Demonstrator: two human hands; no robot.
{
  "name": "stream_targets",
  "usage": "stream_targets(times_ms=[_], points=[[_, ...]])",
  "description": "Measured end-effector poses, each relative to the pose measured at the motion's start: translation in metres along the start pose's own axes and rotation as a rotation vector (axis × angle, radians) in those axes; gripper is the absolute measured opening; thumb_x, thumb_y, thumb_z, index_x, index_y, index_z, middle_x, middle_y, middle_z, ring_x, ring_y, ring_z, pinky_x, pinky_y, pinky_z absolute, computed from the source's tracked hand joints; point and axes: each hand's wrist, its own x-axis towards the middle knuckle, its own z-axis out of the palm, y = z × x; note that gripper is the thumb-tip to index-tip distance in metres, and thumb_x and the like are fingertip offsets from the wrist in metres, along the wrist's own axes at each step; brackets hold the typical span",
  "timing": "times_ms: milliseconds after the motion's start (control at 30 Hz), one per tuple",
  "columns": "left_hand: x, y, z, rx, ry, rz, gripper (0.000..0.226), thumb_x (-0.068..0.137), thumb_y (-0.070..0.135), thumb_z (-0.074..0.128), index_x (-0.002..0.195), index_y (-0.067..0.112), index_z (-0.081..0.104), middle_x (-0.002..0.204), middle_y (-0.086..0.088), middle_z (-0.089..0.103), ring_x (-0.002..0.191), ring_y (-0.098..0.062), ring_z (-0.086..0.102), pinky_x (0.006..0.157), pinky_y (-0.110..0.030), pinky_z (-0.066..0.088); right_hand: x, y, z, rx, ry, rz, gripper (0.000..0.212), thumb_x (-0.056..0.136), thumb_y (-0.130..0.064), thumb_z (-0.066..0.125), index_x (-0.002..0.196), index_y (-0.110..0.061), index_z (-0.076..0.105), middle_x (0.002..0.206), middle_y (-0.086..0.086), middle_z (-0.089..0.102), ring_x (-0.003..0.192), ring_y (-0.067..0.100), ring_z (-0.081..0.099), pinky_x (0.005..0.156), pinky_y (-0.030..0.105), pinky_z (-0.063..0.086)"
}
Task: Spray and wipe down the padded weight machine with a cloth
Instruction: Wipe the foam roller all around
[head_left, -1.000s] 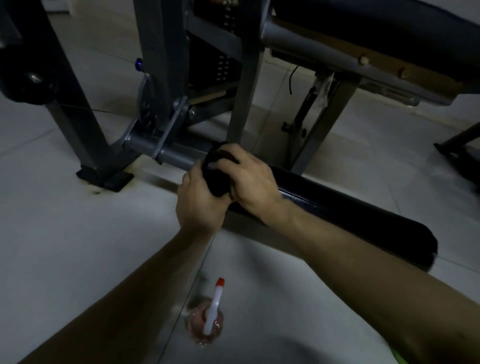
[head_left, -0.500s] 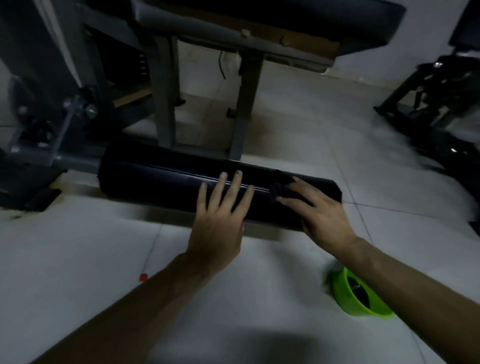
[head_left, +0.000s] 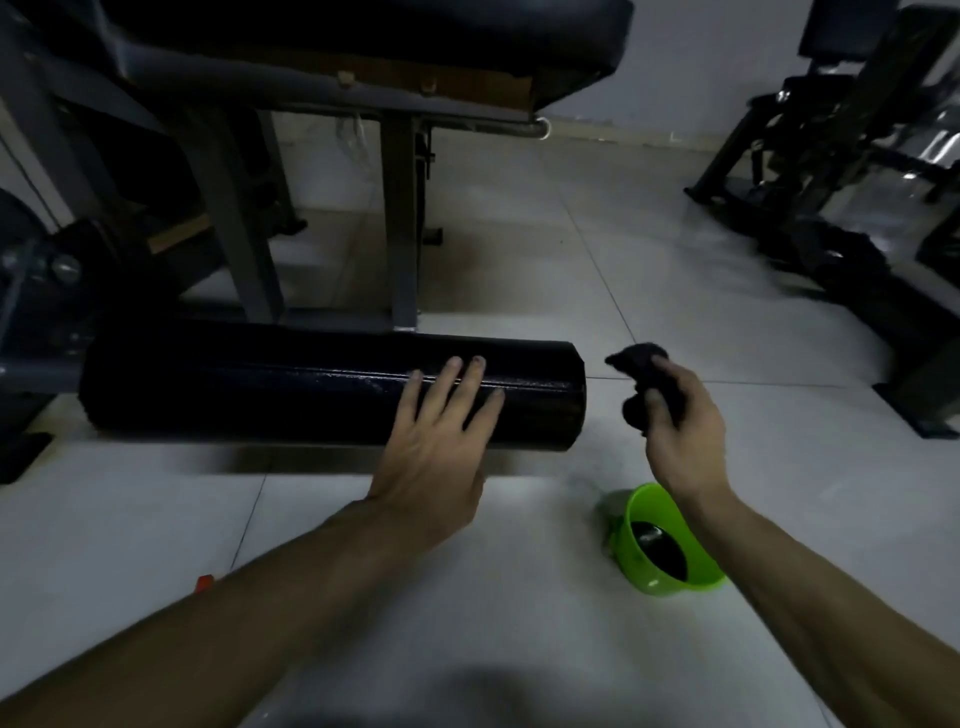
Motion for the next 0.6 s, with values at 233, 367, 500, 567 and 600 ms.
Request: stream_targets(times_ms=[233,367,500,567,600], points=[[0.067,0.055,-0.006,0.091,-0.111,0.001,0.118,0.08,0.053,0.074,0.162,0.015,-0.002,0.171,-0.008,-0.01,0.157,-0.027,-0.005,0.127,-0.044,0.006,-0.049,-0.049,0.071,0.462,0.032,0.155,0.041,0.101,-0.025,0.049,0.141,-0.02,0.055,0.145,-0.002,0.055,0.135,0.009,0.051,0.118,0.04,0.039],[0.09,0.072,0.006,0.125,-0.117,-0.109,0.127,0.07,0.06,0.079,0.161,0.012,0.005,0.17,-0.007,0.008,0.155,-0.025,0.012,0.124,-0.043,0.017,-0.043,-0.043,0.074,0.565,0.025,0.203,0.039,0.106,-0.033,0.042,0.143,-0.033,0.055,0.152,-0.005,0.05,0.145,0.011,0.043,0.121,0.046,0.036],[0.089,0.072,0.018,0.177,-0.053,-0.152,0.12,0.062,0.047,0.091,0.158,0.013,0.027,0.163,-0.007,0.032,0.148,-0.026,0.031,0.117,-0.044,0.031,-0.014,-0.034,0.071,0.58,-0.088,0.192,0.041,0.107,-0.032,0.044,0.145,-0.027,0.059,0.152,-0.007,0.053,0.144,0.009,0.044,0.123,0.039,0.034],[0.09,0.076,0.024,0.198,-0.046,-0.184,0.118,0.061,0.042,0.092,0.157,0.012,0.03,0.161,-0.006,0.036,0.148,-0.026,0.032,0.117,-0.046,0.03,0.015,-0.026,0.077,0.654,-0.202,0.295,0.04,0.102,-0.042,0.049,0.139,-0.037,0.063,0.148,-0.01,0.057,0.138,0.008,0.05,0.121,0.038,0.037],[0.091,0.078,0.027,0.201,-0.045,-0.196,0.117,0.062,0.04,0.092,0.157,0.012,0.029,0.162,-0.007,0.035,0.149,-0.026,0.03,0.119,-0.047,0.028,0.03,-0.024,0.079,0.687,-0.248,0.378,0.04,0.098,-0.048,0.051,0.135,-0.042,0.065,0.144,-0.01,0.061,0.134,0.01,0.054,0.119,0.04,0.04]])
